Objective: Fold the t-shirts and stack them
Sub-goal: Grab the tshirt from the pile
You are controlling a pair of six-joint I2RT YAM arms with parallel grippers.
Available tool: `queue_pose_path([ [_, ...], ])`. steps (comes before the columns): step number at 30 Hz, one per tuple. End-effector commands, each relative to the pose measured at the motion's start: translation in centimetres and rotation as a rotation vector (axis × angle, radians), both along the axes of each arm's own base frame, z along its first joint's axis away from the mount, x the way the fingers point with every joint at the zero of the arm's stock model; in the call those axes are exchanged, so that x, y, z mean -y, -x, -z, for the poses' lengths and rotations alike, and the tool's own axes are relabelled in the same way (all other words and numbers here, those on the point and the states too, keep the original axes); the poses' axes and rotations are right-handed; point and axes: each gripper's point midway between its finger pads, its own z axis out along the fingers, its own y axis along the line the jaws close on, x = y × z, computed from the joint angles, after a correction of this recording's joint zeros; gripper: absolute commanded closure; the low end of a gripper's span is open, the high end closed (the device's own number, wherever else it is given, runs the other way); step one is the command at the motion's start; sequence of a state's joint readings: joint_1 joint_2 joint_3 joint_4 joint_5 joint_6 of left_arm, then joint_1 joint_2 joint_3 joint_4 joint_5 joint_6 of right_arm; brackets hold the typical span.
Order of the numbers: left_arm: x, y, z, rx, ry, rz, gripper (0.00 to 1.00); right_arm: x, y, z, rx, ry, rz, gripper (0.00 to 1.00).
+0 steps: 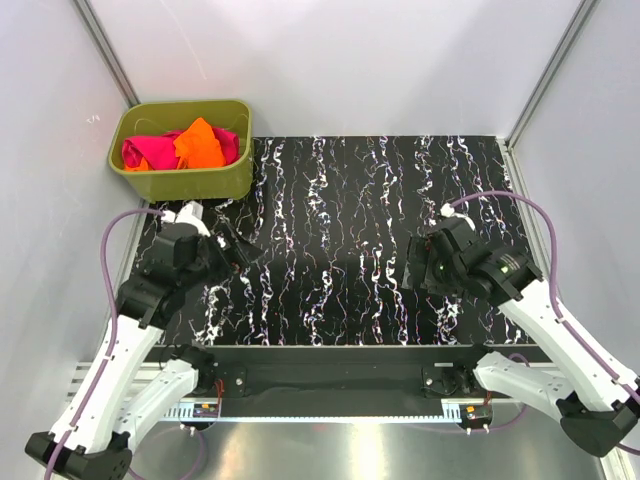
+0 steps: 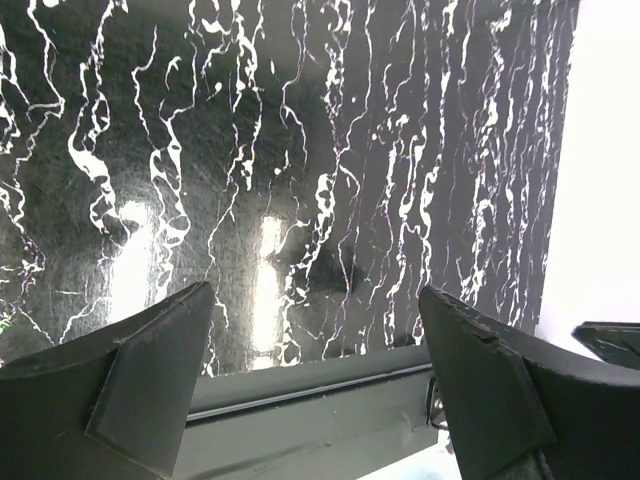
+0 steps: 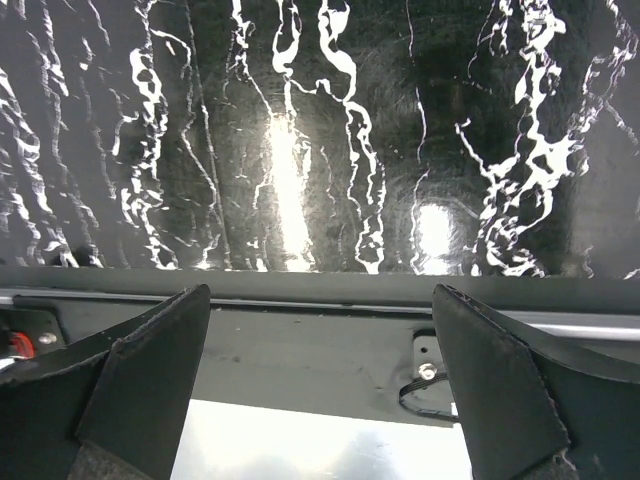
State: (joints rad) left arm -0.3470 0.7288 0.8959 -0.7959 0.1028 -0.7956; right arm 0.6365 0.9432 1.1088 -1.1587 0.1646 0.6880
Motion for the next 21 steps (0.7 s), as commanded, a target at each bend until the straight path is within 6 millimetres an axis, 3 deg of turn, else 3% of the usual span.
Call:
queue_pose_path([
  [1,-0.4,-2.5,-2.7,0.09,-0.02,-0.046,0.11,0.3,-0.9,-0.5,0.039,0.049,-0.045,0.0],
  [3,0.0,-5.1,-4.0,0.09,-0.068,-0.04,0.11,-0.3,-1.2,-0.9,0.033,0.061,-0.098,0.0],
  [4,-0.2,-6.5,-6.7,0.153,-0.1,-0.034,0.1,-0.5,-1.2,-1.1,0.032,0.076,-0.144,0.0],
  [5,-0.2,-7.8,-7.2,0.155,-0.12,-0.033,0.1,-1.4,-1.1,-1.8,0.022,0.042,-0.186,0.0],
  [6,0.0,-9.8,-6.4,0.119,-0.155,-0.029,0.1,-2.0,-1.1,-1.9,0.008,0.031,-0.215,0.0],
  [7,-1.5,-11.8,-6.7,0.131,-0.211,-0.071,0.1,-2.5,-1.1,-2.1,0.008,0.016,-0.241,0.0],
  [8,-2.0,-13.6,-9.4,0.196,-0.213,-0.094,0.1,-3.1,-1.3,-2.5,0.01,-0.007,-0.253,0.0],
  [9,-3.6,-16.2,-8.2,0.162,-0.246,-0.125,0.1,-3.4,-1.4,-2.8,0.014,-0.017,-0.259,0.0],
  [10,-4.4,-18.2,-10.6,0.228,-0.241,-0.154,0.11,-3.8,-1.8,-3.4,0.03,-0.032,-0.262,0.0],
  [11,-5.6,-19.6,-11.0,0.239,-0.254,-0.178,0.11,-4.0,-2.1,-3.5,0.028,-0.027,-0.264,0.0],
  [12,-8.1,-22.3,-8.8,0.182,-0.277,-0.223,0.12,-4.1,-2.3,-3.7,0.032,-0.025,-0.267,0.0],
  [13,-9.5,-23.9,-10.6,0.215,-0.27,-0.258,0.14,-4.1,-2.6,-3.9,0.038,-0.018,-0.267,0.0],
  [14,-10.1,-25.4,-10.0,0.199,-0.261,-0.258,0.21,-4.2,-2.9,-4.5,0.049,-0.014,-0.27,0.0],
  [16,-13.6,-29.0,-9.0,0.175,-0.263,-0.31,0.25,-3.8,-3.6,-5.1,0.081,0.016,-0.268,0.0],
  [18,-14.8,-31.1,-8.4,0.172,-0.276,-0.325,0.24,-3.3,-4.2,-4.9,0.088,0.046,-0.24,0.0],
  [19,-15.7,-33.2,-7.2,0.158,-0.28,-0.328,0.22,-3.0,-4.4,-4.7,0.085,0.064,-0.229,0.0],
  [21,-16.6,-35.3,-5.9,0.146,-0.277,-0.344,0.2,-2.8,-5.2,-4.2,0.065,0.076,-0.2,0.0],
])
